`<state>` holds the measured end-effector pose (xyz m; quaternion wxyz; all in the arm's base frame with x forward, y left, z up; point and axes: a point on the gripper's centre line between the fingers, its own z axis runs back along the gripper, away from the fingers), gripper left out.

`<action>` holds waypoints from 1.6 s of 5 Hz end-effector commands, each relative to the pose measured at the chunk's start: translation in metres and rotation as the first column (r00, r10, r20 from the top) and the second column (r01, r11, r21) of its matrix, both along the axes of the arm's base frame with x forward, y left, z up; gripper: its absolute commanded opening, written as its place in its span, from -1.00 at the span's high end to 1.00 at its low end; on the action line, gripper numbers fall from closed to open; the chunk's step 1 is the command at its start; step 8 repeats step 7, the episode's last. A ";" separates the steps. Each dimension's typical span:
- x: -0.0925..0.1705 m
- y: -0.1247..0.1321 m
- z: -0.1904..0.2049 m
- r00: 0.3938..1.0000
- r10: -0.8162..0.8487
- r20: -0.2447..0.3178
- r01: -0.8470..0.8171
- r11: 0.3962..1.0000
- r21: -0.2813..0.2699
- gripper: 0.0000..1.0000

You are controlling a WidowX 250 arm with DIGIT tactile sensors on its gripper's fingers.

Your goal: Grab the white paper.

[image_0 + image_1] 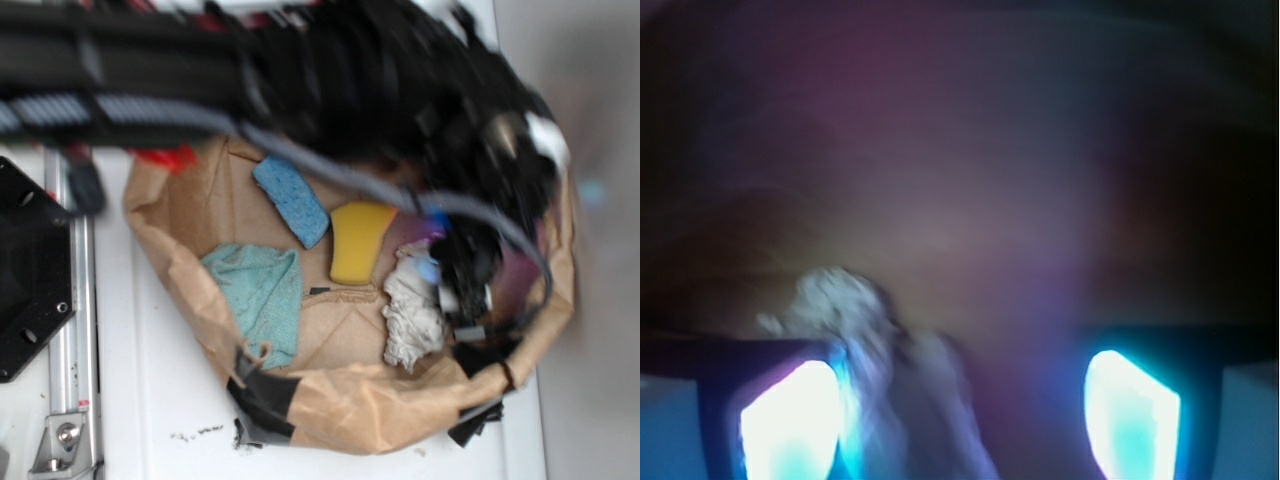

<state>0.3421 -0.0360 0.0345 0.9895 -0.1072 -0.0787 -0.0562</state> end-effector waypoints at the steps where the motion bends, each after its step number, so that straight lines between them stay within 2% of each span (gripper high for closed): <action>1: -0.013 -0.029 0.047 0.991 -0.115 0.074 0.107 0.989 0.103 1.00; 2: -0.017 -0.016 0.096 0.991 -0.090 0.101 0.077 0.989 0.124 1.00; 4: -0.042 0.025 0.183 0.991 0.027 0.131 -0.052 0.980 0.194 1.00; 5: -0.070 0.026 0.199 0.981 -0.014 0.196 -0.019 0.986 0.166 1.00; 6: -0.083 0.022 0.193 0.976 -0.032 0.214 -0.002 0.988 0.156 1.00; 8: -0.085 0.021 0.186 0.977 -0.033 0.209 -0.003 0.986 0.167 1.00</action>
